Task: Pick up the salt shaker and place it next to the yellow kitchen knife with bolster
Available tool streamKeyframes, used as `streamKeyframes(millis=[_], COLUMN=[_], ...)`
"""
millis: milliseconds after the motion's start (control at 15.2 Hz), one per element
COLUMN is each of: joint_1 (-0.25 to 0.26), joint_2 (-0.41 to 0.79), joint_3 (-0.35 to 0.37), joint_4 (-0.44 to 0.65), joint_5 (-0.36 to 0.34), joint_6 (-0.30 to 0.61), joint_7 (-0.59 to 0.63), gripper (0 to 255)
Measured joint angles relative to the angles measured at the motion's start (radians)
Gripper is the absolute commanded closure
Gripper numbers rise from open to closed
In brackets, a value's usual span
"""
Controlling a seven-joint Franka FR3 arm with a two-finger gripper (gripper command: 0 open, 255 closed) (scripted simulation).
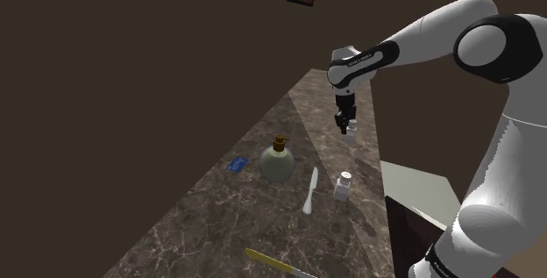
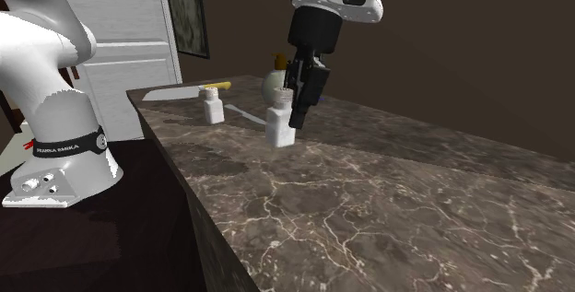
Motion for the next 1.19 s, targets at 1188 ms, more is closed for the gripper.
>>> streamKeyframes(millis=[1188], joint_1=[0.007], joint_2=[-0.069], joint_3=[0.002], joint_4=[0.161], joint_5=[-0.005], joint_6=[-0.228], joint_7=[-0.026], gripper=[255])
